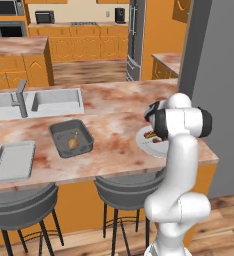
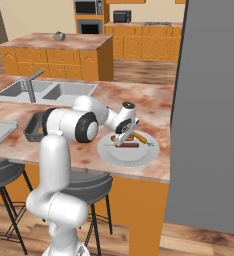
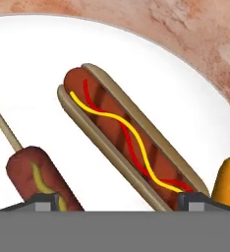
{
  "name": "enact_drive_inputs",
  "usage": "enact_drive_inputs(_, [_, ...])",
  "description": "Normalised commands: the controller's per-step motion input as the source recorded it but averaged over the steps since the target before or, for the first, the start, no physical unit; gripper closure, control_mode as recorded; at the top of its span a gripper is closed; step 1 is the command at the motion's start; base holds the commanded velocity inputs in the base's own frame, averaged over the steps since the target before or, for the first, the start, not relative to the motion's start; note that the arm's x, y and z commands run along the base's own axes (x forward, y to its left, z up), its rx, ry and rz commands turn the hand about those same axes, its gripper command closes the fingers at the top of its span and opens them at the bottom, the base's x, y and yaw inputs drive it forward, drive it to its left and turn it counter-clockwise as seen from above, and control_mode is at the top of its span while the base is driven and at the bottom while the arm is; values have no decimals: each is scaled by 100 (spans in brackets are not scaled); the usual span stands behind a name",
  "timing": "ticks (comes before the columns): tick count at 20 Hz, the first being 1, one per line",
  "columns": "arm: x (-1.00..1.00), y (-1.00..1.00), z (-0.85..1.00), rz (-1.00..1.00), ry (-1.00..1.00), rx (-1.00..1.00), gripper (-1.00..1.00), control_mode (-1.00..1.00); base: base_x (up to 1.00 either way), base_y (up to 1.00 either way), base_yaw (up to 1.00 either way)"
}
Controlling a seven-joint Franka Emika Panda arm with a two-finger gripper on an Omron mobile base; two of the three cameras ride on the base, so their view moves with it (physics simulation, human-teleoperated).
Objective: Place one cooked food and one vegetable from the large plate to each tupperware container.
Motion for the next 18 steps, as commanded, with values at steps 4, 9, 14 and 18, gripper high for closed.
enact_drive_inputs(4, [24,38,-44,26,-14,0,-100,-100,0,0,0])
enact_drive_inputs(9, [22,11,-64,27,-2,0,-100,-100,0,0,0])
enact_drive_inputs(14, [30,31,-100,33,21,-1,100,-100,0,0,0])
enact_drive_inputs(18, [-6,1,-97,39,13,0,100,-100,0,0,0])
